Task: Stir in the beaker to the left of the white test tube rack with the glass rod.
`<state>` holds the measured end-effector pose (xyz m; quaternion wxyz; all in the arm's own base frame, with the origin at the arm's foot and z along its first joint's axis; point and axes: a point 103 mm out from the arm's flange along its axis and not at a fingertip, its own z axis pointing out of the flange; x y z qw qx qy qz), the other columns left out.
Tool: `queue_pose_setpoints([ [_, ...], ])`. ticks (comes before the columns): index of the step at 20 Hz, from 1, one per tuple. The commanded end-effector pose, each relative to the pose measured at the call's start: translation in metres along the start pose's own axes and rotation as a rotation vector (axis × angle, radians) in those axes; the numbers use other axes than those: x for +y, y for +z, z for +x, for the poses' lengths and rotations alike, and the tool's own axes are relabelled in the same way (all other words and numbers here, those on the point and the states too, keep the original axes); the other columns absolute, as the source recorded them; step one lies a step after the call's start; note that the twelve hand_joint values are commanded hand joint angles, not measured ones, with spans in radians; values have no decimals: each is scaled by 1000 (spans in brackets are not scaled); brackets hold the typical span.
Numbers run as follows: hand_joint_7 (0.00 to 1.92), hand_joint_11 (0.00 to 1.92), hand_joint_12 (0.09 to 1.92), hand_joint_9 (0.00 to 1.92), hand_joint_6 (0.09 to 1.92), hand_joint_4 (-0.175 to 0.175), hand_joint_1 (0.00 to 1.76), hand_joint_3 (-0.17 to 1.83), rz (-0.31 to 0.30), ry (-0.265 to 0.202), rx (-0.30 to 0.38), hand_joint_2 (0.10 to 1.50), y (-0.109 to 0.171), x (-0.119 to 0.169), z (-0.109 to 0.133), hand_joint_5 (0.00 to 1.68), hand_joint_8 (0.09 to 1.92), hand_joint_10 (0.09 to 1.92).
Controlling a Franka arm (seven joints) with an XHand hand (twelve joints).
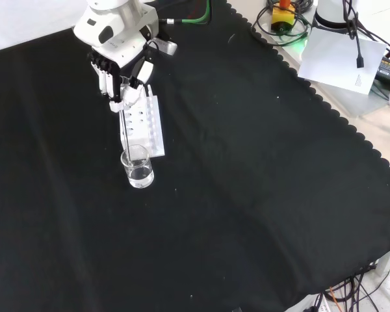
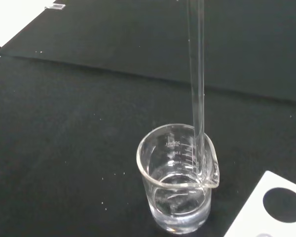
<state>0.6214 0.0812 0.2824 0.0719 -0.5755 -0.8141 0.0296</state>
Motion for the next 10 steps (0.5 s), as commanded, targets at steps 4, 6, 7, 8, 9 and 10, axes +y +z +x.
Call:
queue_pose_setpoints([
  [4, 1127, 1646, 686, 1626, 87, -175, 1309, -175, 10, -24, -1, 1112, 6, -11, 14, 1378, 1101, 824],
  [6, 1127, 1646, 686, 1626, 87, -175, 1309, -175, 10, -29, -6, 1112, 2, -12, 20, 1378, 1101, 824],
  [7, 1127, 1646, 686, 1626, 87, -175, 1309, -175, 11, -28, -7, 1112, 1, -12, 21, 1378, 1101, 824],
  [8, 1127, 1646, 686, 1626, 87, -175, 1309, -175, 11, -30, -8, 1112, 1, -13, 23, 1378, 1101, 824],
  [9, 1127, 1646, 686, 1626, 87, -175, 1309, -175, 12, -33, -13, 1112, 0, -13, 24, 1379, 1101, 824],
  [10, 1127, 1646, 686, 1626, 87, -175, 1309, -175, 14, -33, -14, 1112, 0, -12, 25, 1379, 1101, 824],
])
